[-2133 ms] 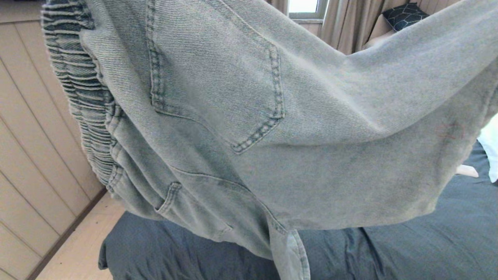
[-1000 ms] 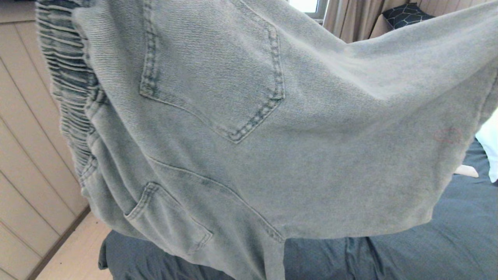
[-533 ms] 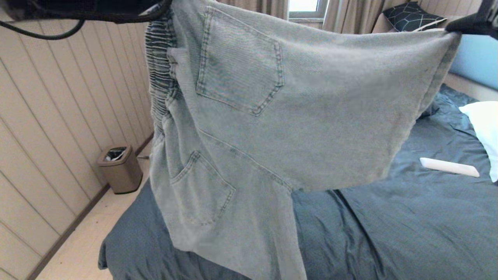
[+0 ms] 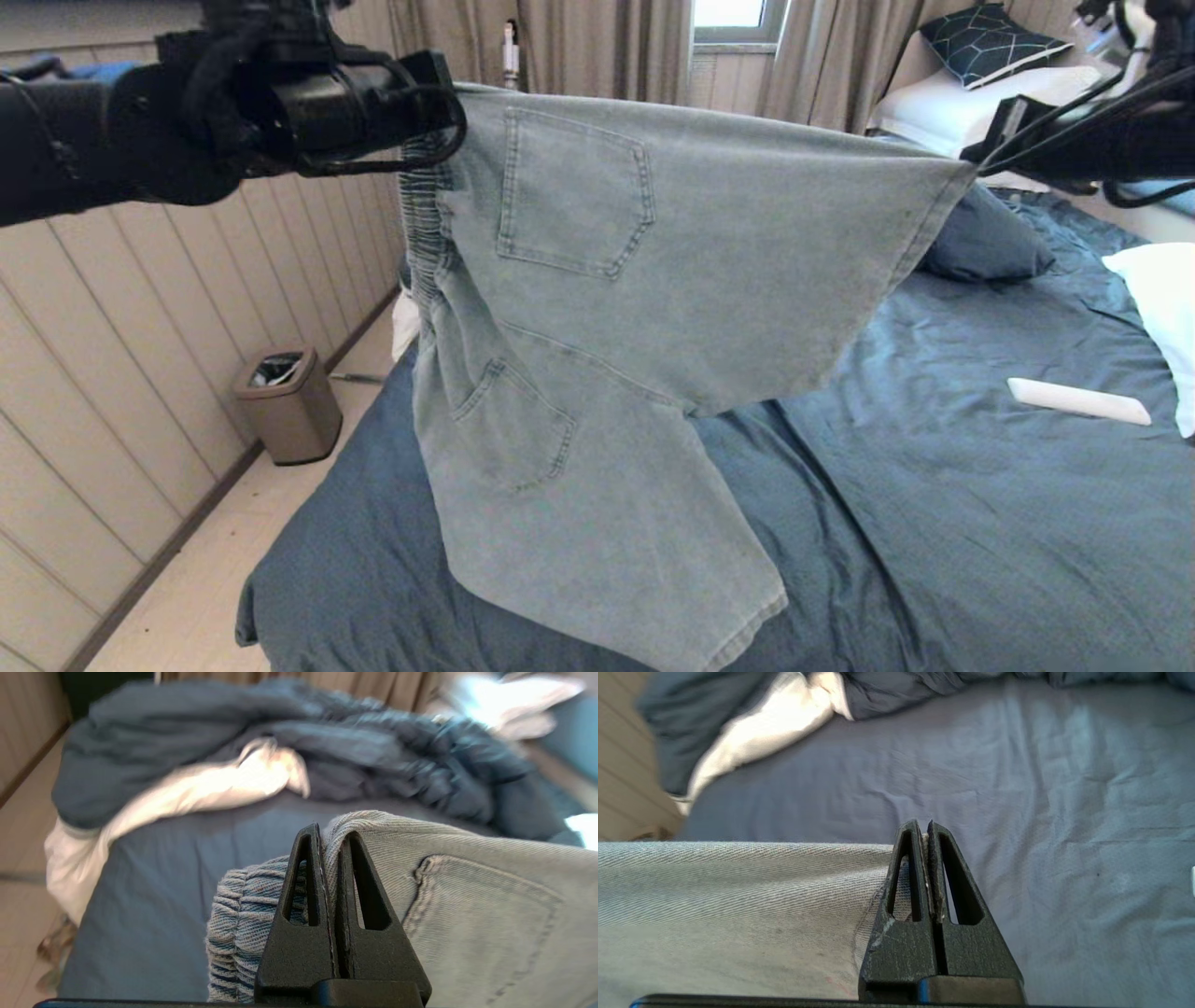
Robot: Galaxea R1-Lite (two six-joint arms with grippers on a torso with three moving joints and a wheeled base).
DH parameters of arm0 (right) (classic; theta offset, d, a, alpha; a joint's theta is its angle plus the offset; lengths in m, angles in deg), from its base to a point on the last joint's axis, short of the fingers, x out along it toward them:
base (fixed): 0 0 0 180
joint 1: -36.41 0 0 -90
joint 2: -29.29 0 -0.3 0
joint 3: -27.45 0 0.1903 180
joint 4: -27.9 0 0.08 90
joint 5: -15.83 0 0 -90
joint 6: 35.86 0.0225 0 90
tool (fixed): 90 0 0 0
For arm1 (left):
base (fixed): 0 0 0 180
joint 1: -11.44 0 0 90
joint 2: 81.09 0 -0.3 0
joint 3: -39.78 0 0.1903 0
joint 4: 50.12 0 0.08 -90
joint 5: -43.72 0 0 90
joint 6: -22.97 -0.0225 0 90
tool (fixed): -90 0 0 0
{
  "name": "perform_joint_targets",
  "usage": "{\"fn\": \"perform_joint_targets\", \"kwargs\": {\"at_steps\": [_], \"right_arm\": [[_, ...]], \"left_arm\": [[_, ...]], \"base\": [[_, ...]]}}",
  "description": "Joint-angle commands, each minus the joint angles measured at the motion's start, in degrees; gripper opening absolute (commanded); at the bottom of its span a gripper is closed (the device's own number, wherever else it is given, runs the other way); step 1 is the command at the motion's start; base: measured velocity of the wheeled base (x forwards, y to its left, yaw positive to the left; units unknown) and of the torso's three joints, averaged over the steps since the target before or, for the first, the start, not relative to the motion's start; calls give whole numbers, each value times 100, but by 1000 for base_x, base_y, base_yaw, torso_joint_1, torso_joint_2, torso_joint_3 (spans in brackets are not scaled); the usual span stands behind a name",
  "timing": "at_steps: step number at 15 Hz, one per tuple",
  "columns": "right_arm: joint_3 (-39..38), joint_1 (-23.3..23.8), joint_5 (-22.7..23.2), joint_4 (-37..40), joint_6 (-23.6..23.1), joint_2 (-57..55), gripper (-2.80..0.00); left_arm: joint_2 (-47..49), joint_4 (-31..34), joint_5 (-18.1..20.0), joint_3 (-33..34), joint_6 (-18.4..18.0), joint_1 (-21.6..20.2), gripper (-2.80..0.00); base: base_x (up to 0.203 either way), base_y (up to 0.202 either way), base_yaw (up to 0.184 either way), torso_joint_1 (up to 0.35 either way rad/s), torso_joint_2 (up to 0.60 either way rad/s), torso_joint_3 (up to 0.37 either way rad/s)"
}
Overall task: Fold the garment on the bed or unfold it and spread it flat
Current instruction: Unford the blue shorts
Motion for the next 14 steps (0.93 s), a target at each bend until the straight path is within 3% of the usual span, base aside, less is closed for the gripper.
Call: {"fn": "perform_joint_targets", "kwargs": {"at_steps": [1, 3, 7, 14], "right_arm": [[5, 7, -30, -101, -17, -593, -280], [9, 34, -38, -338, -43, -995, -280], [15, 36, -94, -764, -218, -1714, -280], [24, 137, -268, -1162, -466, -2266, -280]], "left_arm": [[603, -149, -19, -2, 5, -62, -280], [978, -279, 1, -56, -38, -91, -280], [1583, -542, 81, -79, -469, -203, -280], [2199, -799, 216, -87, -632, -216, -280]], "base": [[0, 0, 0, 0, 0, 0], [0, 0, 0, 0, 0, 0], [0, 0, 0, 0, 0, 0], [0, 0, 0, 0, 0, 0]]}}
